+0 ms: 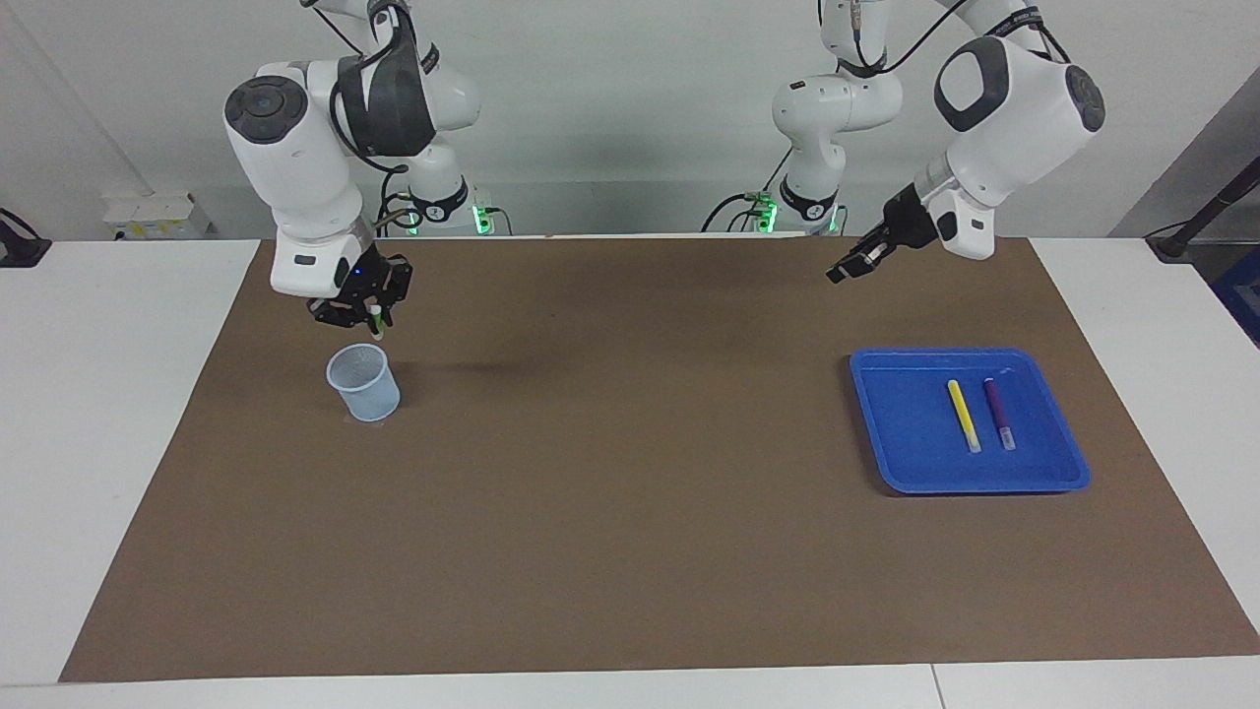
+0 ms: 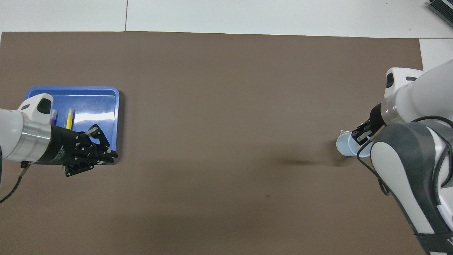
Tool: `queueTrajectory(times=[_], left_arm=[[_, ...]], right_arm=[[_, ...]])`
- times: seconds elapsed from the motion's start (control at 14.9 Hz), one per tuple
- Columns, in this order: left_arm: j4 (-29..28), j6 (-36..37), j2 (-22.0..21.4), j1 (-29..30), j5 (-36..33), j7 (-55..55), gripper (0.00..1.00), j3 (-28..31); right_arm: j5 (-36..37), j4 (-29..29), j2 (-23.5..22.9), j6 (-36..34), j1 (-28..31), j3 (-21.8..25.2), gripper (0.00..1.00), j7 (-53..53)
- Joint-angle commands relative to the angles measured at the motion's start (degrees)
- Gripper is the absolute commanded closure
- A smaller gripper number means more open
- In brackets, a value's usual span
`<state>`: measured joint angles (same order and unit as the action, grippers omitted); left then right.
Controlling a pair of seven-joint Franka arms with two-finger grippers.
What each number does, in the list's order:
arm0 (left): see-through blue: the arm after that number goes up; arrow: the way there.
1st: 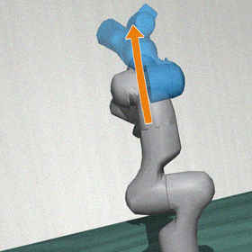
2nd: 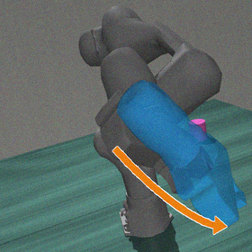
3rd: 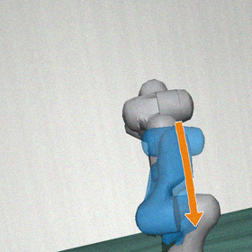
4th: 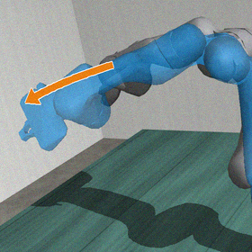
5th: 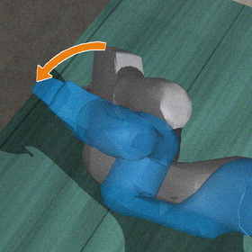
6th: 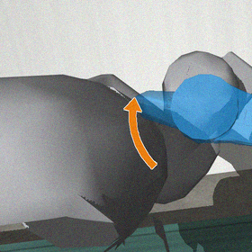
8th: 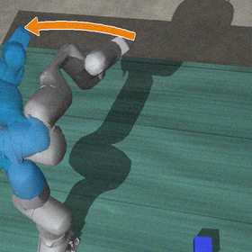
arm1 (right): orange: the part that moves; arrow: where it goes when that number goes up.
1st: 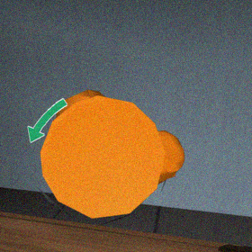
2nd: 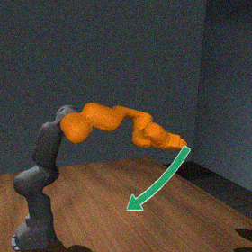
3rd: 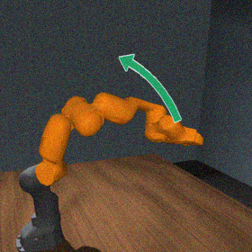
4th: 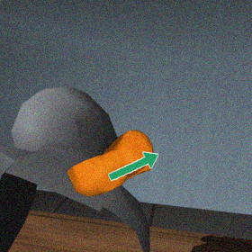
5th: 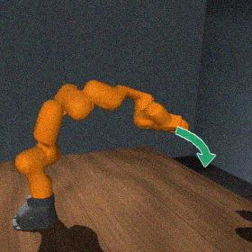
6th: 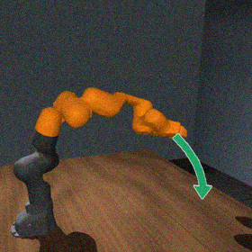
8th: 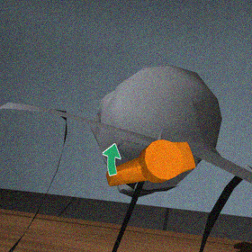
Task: Transfer and insert pens with both arms
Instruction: 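Insert the green pen into the white cup with the right gripper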
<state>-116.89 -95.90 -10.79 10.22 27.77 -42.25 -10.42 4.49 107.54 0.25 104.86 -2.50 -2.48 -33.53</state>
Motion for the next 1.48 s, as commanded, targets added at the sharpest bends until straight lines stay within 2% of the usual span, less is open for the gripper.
queueTrajectory(times=[0.0,0.13,0.27,0.47,0.61,0.81,1.01,1.14,1.28,1.34,1.41], left_arm=[[1.31,1.86,0.06,2.43,-1.05,0.59,0.00,-0.39],[1.32,1.07,0.15,2.52,-2.53,2.33,0.00,-0.39],[1.67,0.72,0.24,2.61,-7.79,11.26,0.00,-0.39],[2.45,-0.59,0.77,3.93,-11.58,26.12,0.00,-0.39],[3.16,-2.70,1.47,3.93,-13.35,30.80,0.00,-0.39],[3.43,-4.55,1.65,4.10,-17.30,42.82,0.00,-0.39],[2.99,-8.94,1.82,4.81,-18.01,49.44,0.00,-0.39],[2.90,-11.05,2.26,4.81,-20.38,57.94,0.00,-0.39],[2.46,-13.25,2.26,5.16,-21.43,61.57,0.00,-0.39],[2.28,-14.04,2.26,5.34,-22.92,63.50,0.00,-0.39],[1.76,-14.40,2.26,5.34,-23.80,63.87,0.00,-0.39]], right_arm=[[1.22,5.21,0.45,6.31,3.02,-0.68,1.00,-3.46],[1.22,6.80,0.36,8.42,4.16,-0.68,1.00,-4.87],[1.22,8.30,0.19,10.45,4.87,-0.68,1.00,-5.23],[1.14,11.71,0.36,13.25,5.92,-0.68,1.00,-5.05],[1.13,14.53,0.54,16.51,6.63,-0.68,1.00,-5.05],[1.05,15.33,0.80,16.70,6.89,-0.68,1.00,-4.70],[0.44,18.57,1.06,19.15,7.94,-0.77,1.00,-4.70],[0.26,20.60,1.85,20.03,8.47,-0.77,1.00,-4.52],[0.08,20.35,1.86,20.30,8.56,-0.77,0.62,-4.79],[0.08,20.00,1.68,20.13,8.56,-0.77,0.40,-4.87],[0.08,19.12,1.68,19.43,8.47,-0.86,0.35,-4.96]])
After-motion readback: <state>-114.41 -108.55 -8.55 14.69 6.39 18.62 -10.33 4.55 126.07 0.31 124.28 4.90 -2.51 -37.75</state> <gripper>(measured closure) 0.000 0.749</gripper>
